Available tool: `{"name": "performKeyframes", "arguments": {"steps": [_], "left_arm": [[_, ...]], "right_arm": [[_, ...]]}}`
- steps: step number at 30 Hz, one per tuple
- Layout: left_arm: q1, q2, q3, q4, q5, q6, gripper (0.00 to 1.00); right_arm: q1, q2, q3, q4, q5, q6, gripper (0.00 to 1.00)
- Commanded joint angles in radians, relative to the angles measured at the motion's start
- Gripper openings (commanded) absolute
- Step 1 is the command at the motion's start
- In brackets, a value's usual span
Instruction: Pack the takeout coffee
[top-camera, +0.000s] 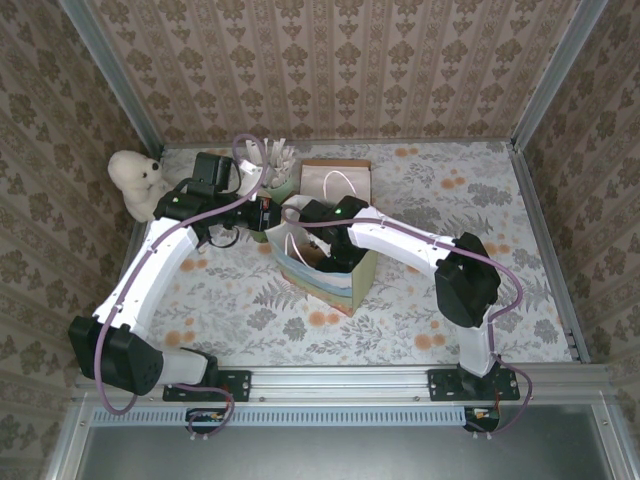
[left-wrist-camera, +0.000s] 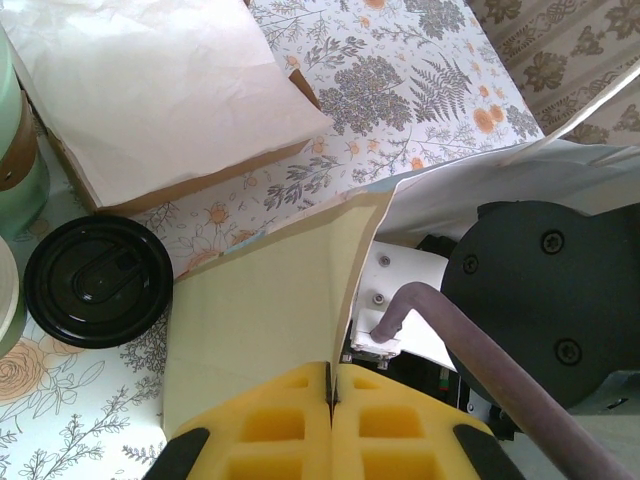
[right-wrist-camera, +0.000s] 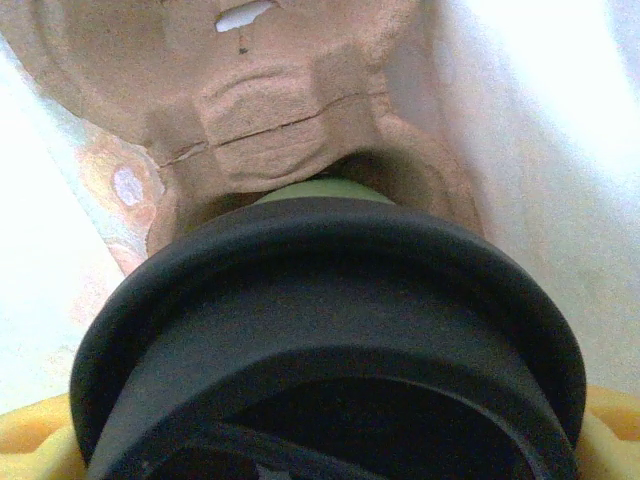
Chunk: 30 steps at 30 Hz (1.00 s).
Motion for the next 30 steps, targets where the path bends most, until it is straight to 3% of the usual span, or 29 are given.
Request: {"name": "performKeyframes", "arguments": {"steps": [1,6,15,30], "left_arm": [[0.003,-0.006,0.016,0.025,0.001,-0.017,0.0],[0.004,-0.004,0.016,0.023,0.001,-0.017,0.0],[0.004,0.0,0.037,0.021,0.002,-0.017,0.0],[0.003,0.019,0.068,0.001,0.012,-0.008,0.0]], "right_arm": [[-0.007,0.098,-0.082,0.075,0.05,0.005,0.69],[-0.004,0.141,-0.09,0.074,0.04,0.022,0.69],[0.0,0.08,-0.04,0.04,0.054,0.032,0.7],[0.005,0.024,0.046,0.011,0.015,0.051,0.83]]}}
